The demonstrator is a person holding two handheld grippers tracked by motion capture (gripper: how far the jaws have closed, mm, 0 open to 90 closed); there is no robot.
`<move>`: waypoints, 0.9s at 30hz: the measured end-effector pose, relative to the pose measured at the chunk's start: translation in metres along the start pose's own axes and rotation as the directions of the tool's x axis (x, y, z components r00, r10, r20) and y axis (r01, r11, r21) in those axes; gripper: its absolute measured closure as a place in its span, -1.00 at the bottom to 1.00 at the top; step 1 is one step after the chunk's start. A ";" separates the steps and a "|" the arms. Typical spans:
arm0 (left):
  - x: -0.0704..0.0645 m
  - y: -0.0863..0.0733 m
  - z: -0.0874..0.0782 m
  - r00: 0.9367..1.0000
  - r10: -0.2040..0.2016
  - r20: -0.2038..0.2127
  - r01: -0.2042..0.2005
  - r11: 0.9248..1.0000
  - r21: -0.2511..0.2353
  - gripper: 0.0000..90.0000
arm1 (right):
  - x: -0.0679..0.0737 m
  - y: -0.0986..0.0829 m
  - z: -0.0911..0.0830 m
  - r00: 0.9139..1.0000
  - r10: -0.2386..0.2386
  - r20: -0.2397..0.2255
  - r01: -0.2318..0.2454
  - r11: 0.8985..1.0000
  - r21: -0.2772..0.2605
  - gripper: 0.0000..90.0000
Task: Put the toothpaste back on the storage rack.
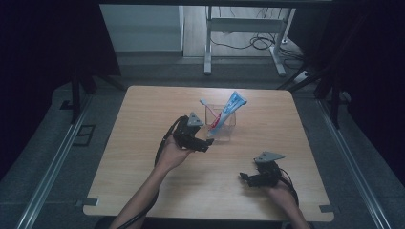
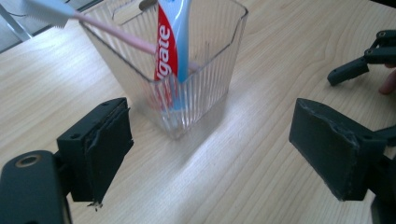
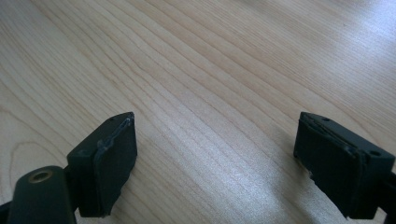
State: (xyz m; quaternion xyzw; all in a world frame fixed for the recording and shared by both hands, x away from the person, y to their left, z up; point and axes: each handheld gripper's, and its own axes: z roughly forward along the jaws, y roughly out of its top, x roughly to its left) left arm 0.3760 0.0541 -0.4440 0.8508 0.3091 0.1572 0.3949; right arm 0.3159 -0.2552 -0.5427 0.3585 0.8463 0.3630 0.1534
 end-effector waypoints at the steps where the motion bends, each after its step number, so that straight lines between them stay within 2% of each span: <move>1: 0.000 -0.002 -0.001 1.000 0.000 -0.001 0.000 1.000 0.000 -0.71 | 0.000 0.000 0.000 1.000 0.000 -0.001 0.000 1.000 0.000 -0.71; 21: -0.015 -0.045 -0.012 1.000 0.002 0.013 -0.002 1.000 -0.008 -0.71 | 0.000 0.000 0.000 1.000 0.003 -0.001 -0.003 1.000 0.000 -0.71; 27: -0.021 -0.060 -0.013 1.000 0.003 0.011 -0.003 1.000 0.006 -0.71 | 0.000 0.000 0.000 1.000 0.003 -0.001 -0.003 1.000 0.000 -0.71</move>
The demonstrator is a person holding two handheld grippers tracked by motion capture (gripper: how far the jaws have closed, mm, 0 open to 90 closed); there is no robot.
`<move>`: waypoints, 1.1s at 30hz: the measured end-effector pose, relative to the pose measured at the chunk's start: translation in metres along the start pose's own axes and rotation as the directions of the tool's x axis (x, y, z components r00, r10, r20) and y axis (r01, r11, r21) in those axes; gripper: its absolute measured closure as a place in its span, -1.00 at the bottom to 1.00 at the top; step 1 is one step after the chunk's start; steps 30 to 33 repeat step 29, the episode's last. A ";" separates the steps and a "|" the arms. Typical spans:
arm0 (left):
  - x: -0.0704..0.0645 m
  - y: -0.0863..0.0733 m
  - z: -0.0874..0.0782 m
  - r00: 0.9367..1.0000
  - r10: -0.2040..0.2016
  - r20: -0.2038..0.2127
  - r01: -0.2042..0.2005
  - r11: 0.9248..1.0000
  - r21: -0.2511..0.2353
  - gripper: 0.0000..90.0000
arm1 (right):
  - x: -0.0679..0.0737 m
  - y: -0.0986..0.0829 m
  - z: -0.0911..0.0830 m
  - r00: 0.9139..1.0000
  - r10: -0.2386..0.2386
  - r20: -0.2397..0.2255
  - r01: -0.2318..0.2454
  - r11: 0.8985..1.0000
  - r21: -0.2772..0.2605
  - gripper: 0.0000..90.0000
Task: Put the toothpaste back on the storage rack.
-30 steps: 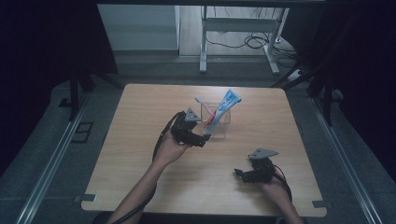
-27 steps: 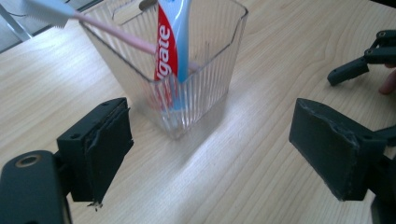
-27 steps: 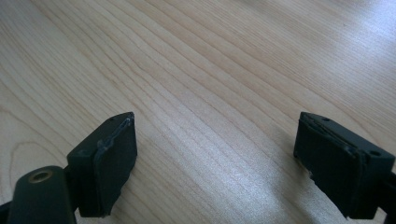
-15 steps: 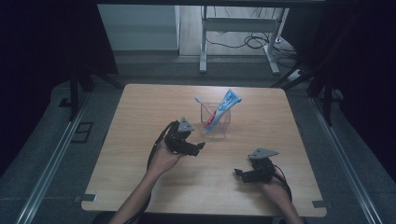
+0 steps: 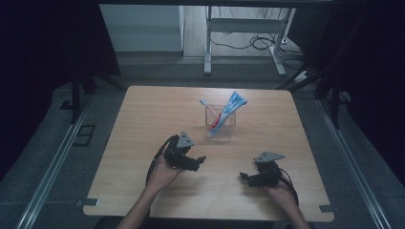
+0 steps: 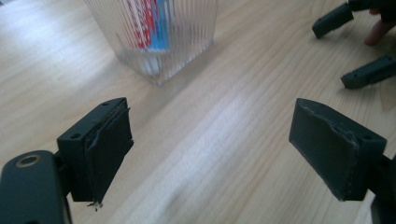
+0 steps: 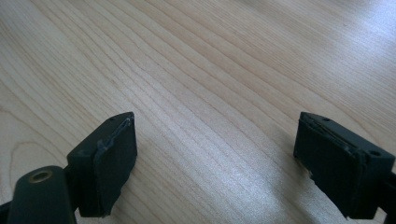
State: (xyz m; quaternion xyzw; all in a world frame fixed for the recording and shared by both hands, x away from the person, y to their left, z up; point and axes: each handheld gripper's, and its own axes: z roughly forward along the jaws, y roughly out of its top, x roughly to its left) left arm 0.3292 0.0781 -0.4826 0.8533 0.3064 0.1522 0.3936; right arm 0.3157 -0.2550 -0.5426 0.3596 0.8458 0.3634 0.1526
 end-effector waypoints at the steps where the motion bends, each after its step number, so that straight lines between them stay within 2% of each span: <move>1: -0.001 -0.003 0.000 1.000 0.001 -0.002 -0.001 1.000 0.003 -0.71 | 0.000 0.000 0.000 1.000 -0.001 0.000 0.001 1.000 0.000 -0.71; 11: -0.009 -0.033 0.004 1.000 -0.021 0.000 0.021 0.999 0.032 -0.71 | 0.000 0.000 0.000 1.000 0.000 0.001 0.000 1.000 -0.001 -0.71; 18: -0.018 -0.053 0.010 0.999 -0.031 0.009 0.030 0.996 0.086 -0.70 | 0.000 0.000 0.000 1.000 -0.001 0.001 0.001 1.000 0.000 -0.71; 21: -0.022 -0.059 0.018 1.000 -0.011 0.008 0.010 0.991 0.135 -0.71 | 0.000 0.000 0.000 1.000 -0.002 0.001 0.002 1.000 0.001 -0.71; 23: -0.022 -0.061 0.020 0.999 -0.042 0.019 0.039 0.992 0.122 -0.71 | 0.000 0.000 0.000 1.000 -0.002 0.001 0.002 1.000 0.001 -0.71; 33: -0.022 -0.061 0.020 0.999 -0.045 0.014 0.043 0.993 0.113 -0.71 | 0.000 0.000 0.000 1.000 0.000 0.001 0.000 1.000 0.002 -0.71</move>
